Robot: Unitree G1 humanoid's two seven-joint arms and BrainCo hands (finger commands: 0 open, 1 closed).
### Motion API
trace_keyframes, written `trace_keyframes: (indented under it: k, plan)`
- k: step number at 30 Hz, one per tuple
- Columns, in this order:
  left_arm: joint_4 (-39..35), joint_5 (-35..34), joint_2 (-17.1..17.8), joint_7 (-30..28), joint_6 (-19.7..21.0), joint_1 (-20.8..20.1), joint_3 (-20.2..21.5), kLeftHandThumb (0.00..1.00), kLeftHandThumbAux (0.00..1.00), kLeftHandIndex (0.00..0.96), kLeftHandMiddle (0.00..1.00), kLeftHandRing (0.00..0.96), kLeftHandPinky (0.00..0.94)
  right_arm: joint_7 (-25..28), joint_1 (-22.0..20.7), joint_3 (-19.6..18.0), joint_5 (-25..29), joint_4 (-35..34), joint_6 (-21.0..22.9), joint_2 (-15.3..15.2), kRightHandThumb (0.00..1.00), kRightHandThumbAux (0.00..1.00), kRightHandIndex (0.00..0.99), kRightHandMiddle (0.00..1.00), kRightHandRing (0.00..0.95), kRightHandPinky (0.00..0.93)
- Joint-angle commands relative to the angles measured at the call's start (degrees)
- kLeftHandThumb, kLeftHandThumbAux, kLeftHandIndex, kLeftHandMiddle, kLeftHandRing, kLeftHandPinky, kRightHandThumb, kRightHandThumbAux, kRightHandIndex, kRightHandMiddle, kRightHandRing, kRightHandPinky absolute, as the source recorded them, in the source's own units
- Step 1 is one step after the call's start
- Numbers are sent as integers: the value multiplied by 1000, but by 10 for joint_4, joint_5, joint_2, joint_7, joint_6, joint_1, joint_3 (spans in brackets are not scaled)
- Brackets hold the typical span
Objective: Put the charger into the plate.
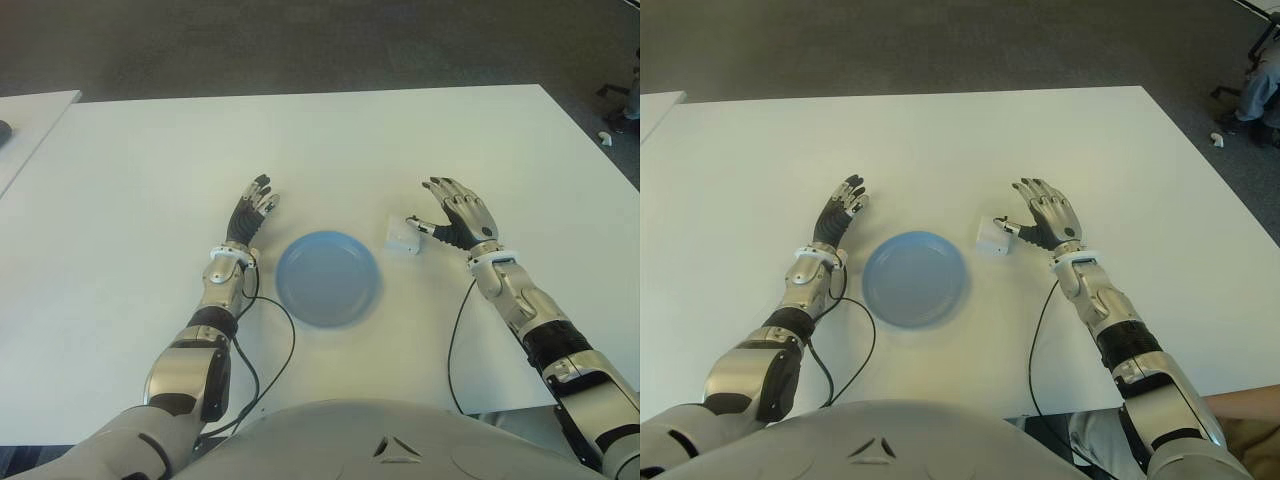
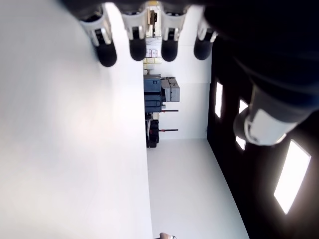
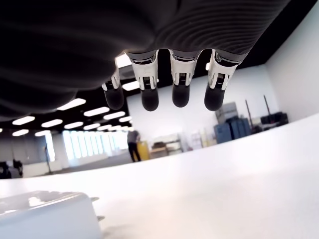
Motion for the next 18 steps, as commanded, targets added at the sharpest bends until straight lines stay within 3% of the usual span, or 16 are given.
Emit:
trace_keyframes:
  k: [1, 18]
  plan:
    - [57, 13, -14, -10, 89, 67, -10, 57, 542, 0, 0, 0, 42, 26, 18, 14, -18, -31, -7, 0, 287, 99, 0, 0, 0, 0]
    - [65, 22, -12, 0, 101, 61, -16, 49, 535, 0, 0, 0, 35, 138, 17, 71, -68, -70, -46, -28, 262, 76, 0, 0, 0, 0]
